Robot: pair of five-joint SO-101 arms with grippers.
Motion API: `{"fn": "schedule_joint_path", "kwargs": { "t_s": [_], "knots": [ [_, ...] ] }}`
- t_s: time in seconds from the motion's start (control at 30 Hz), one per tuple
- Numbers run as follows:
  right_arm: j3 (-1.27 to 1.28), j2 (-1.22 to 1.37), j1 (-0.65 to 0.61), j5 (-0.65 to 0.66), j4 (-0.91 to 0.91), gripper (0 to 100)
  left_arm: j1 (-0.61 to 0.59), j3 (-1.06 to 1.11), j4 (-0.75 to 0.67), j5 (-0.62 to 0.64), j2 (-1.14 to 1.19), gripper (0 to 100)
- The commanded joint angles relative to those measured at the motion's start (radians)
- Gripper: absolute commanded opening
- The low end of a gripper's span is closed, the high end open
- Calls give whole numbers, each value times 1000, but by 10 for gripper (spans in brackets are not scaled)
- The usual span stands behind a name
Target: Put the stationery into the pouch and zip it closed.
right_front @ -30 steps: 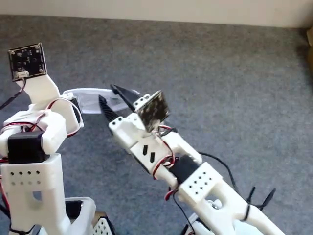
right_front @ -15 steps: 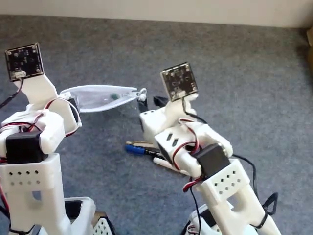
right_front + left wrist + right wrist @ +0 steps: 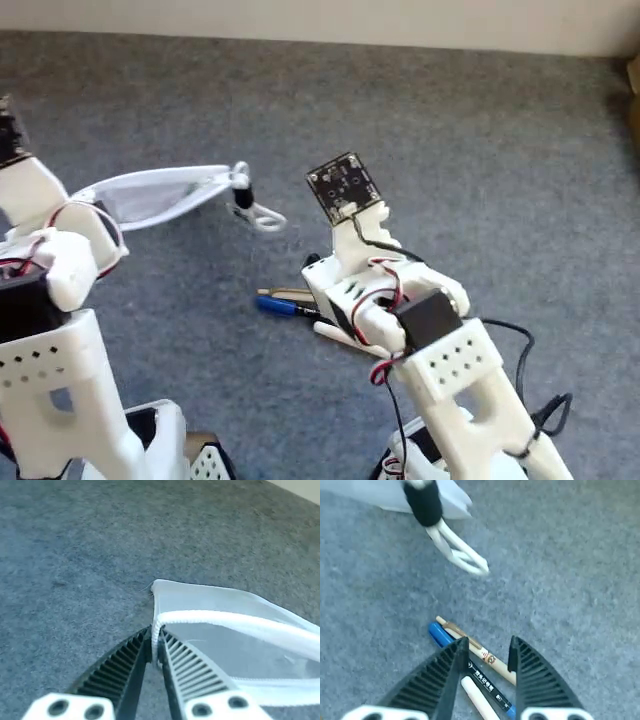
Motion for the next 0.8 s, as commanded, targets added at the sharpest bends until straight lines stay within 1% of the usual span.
{"fn": "schedule_joint_path", "kwargs": {
  "t_s": [0.0, 0.1, 0.2, 0.33, 0.4, 0.47, 0.57, 0.77],
  "knots": [
    [-7, 113, -21, 18, 5, 128, -79, -62, -11, 8, -16, 7],
    [-10, 237, -77, 18, 5, 128, -82, -58, -11, 8, -16, 7],
    [-41, 354, -134, 20, -44, 128, -87, -58, -11, 8, -16, 7],
    [-88, 499, -151, 123, -64, 128, -87, -58, -11, 8, -16, 7],
    [-137, 568, -151, 135, -64, 129, -88, -58, -11, 8, -16, 7],
    [-185, 633, -151, 137, -58, 161, -88, -58, -11, 8, -16, 7],
    [-236, 716, -153, 143, -58, 244, -88, -58, -12, 8, -16, 7],
    [-321, 843, -194, 146, -59, 255, -151, -62, -17, 8, -16, 7]
  ]
}}
